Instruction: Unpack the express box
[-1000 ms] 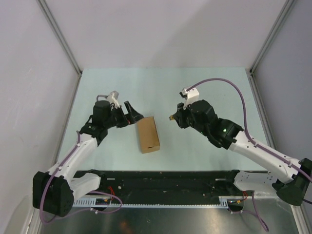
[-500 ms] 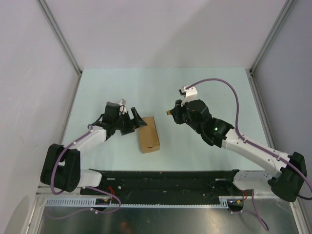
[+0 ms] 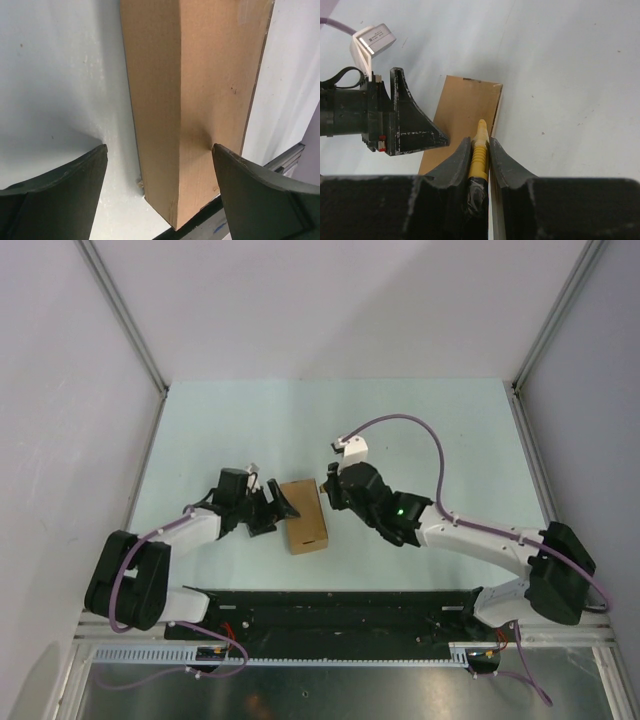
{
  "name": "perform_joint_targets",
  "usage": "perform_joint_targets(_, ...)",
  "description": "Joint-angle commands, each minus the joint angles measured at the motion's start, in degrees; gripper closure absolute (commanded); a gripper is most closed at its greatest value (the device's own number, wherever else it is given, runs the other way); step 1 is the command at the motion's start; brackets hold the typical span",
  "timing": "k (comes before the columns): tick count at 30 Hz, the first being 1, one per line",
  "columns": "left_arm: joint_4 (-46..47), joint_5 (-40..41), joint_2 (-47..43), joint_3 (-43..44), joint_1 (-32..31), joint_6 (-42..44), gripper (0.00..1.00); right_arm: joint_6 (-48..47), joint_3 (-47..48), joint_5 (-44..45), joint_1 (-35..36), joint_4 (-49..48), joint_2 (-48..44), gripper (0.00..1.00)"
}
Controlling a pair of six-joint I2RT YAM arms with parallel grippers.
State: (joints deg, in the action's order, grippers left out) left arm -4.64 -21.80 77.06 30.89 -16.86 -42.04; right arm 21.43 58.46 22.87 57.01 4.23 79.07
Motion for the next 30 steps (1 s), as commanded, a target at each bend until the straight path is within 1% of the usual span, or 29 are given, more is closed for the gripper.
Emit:
perform_joint_targets(1,1.22,0.97,-1.73,0.83,-0.36,1.17,0.11,0.46,0.52,7.88,2.31,-6.86,1.88,1.00)
perform_joint_targets(3,1.22,2.98,-3.31,1.36,-0.28,2.48,0.09,-0.07,0.61,9.20,2.92,-7.13,2.14,1.00)
perform_joint_targets(4,1.30,4.82,-3.58,2.75,-0.36,4.67,0.08,0.01,0.52,9.47,3.10,-7.22,2.23,1.00)
perform_joint_targets(7,1.22,5.98,-4.19,6.44,-0.19,9.68,0.05,0.37,0.61,10.26,3.10,-6.69,2.32,1.00)
perform_joint_targets(11,0.00,5.80,-2.53,11.37,-0.10,13.13,0.03,1.42,0.61,10.35,3.10,-5.46,2.23,1.00)
perform_joint_targets(14,-0.63,5.37,0.37,14.89,-0.10,13.30,0.02,2.65,0.61,10.09,3.10,-5.02,2.84,1.00)
perform_joint_targets(17,-0.98,6.25,4.67,18.84,-0.19,15.84,0.02,2.13,0.52,10.35,3.10,-5.37,3.46,1.00)
perform_joint_targets(22,-1.95,5.10,11.96,25.25,-0.10,20.50,0.05,1.60,0.61,10.44,2.75,-6.07,4.25,1.00)
perform_joint_targets(26,-1.95,3.87,16.01,27.73,-0.10,24.10,0.06,1.25,0.52,7.90,1.61,-7.48,6.88,1.00)
perform_joint_targets(27,-1.86,3.35,16.45,28.34,-0.10,26.64,0.06,0.98,0.61,7.63,1.26,-7.92,7.85,1.00)
perform_joint_targets(30,-1.95,1.86,18.13,29.48,-0.19,30.42,0.06,0.28,0.61,7.19,1.08,-10.29,9.26,1.00)
